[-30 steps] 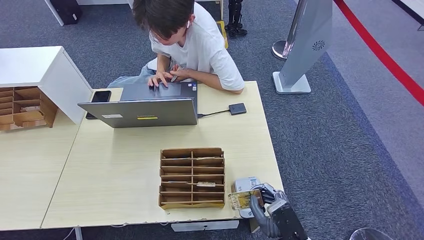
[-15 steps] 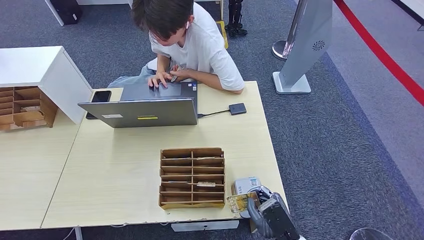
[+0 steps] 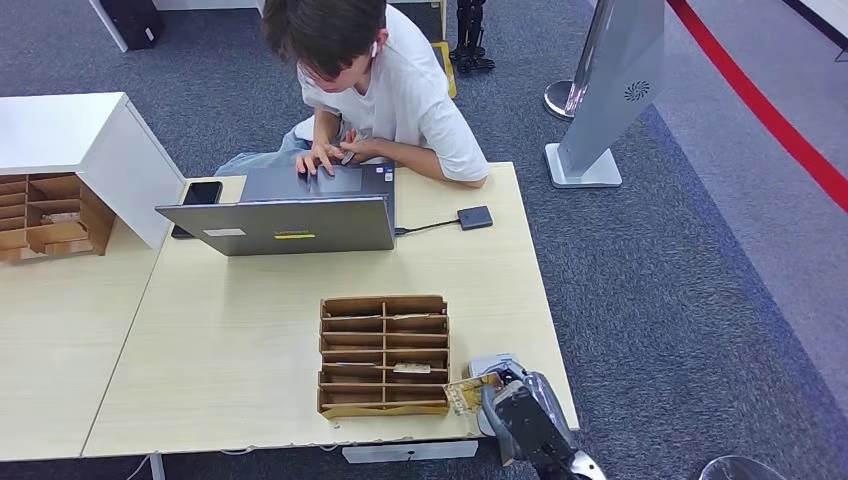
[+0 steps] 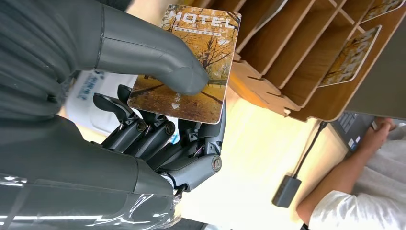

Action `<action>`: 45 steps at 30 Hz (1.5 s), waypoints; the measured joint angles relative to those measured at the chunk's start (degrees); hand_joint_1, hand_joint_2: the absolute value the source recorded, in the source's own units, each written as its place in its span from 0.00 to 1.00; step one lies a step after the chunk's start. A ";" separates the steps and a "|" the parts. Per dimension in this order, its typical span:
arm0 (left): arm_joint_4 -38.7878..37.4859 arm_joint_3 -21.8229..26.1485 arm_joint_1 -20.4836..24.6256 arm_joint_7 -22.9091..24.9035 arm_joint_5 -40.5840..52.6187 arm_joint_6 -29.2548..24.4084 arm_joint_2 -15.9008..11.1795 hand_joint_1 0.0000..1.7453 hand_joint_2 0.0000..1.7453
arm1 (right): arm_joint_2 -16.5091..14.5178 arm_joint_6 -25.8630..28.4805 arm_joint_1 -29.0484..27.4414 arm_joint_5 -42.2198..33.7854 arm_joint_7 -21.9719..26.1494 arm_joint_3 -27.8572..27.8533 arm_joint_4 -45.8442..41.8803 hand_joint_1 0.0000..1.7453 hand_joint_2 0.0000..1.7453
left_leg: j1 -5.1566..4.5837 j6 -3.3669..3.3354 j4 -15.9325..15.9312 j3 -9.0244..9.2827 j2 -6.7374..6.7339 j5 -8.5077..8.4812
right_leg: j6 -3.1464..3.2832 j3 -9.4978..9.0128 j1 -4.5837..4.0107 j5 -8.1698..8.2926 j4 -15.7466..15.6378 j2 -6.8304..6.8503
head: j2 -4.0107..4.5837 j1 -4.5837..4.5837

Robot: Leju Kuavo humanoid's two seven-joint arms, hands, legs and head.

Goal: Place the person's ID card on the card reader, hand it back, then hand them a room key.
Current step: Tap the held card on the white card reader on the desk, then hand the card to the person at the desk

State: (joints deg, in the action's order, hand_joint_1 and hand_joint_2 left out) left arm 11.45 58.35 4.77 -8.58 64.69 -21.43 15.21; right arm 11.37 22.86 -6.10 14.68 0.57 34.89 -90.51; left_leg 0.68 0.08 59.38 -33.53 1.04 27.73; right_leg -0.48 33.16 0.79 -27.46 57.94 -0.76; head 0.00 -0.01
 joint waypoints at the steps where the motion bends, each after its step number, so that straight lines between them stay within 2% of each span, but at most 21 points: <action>1: 0.00 -0.10 0.11 0.03 0.08 0.02 0.01 0.00 0.00 | -0.40 -0.16 0.41 0.28 -0.09 -0.16 0.32 1.00 1.00 | 0.00 0.00 0.00 0.00 0.00 0.00 | 0.00 0.00 0.00 0.00 0.00 0.00 | 0.00 0.00; 15: 0.00 -0.67 0.45 0.21 0.15 0.08 0.01 0.00 0.00 | -2.50 -0.73 1.86 0.68 -0.50 -1.02 2.37 1.00 1.00 | -0.01 0.00 0.00 -0.01 0.01 0.01 | 0.00 0.00 0.01 0.00 0.00 0.00 | 0.00 0.01; 20: 0.00 -1.10 0.47 0.51 0.44 0.17 0.01 0.00 0.00 | -3.31 -2.12 2.02 3.38 -1.14 -1.85 2.75 1.00 1.00 | 0.00 0.00 0.00 0.00 0.00 0.00 | 0.00 0.00 0.00 0.00 0.00 0.00 | 0.00 0.00; 29: 0.00 -1.63 0.46 0.69 0.32 0.46 0.03 0.00 0.00 | -4.03 -6.01 4.06 7.02 -0.76 -6.83 5.91 1.00 1.00 | -0.02 0.00 0.01 0.00 0.01 0.00 | -0.01 -0.02 0.02 0.01 0.00 0.00 | 0.00 -0.01; 35: 0.14 -1.62 -1.25 -1.09 -0.84 0.63 -0.50 0.00 0.00 | -4.10 -5.34 1.72 7.73 -0.80 -11.71 6.15 1.00 1.00 | -0.02 0.00 0.01 -0.01 0.01 0.02 | 0.00 0.02 0.01 -0.01 -0.01 0.00 | -0.01 0.01; 45: 0.62 -1.61 -1.72 -0.49 -1.11 1.01 -0.69 0.00 0.00 | -4.12 -5.31 -1.19 10.96 -1.14 -16.86 6.13 1.00 1.00 | -0.01 0.02 0.01 0.00 0.01 0.03 | 0.00 0.00 0.01 -0.01 -0.01 0.01 | 0.00 0.01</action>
State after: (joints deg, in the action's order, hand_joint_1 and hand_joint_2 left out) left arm 12.08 56.74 3.05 -9.08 63.58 -20.41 14.51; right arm 7.26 17.55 -7.29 25.64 -0.57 18.03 -84.39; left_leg 0.67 0.09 59.39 -33.54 1.04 27.76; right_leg -0.48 33.17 0.80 -27.47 57.93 -0.75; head 0.00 0.00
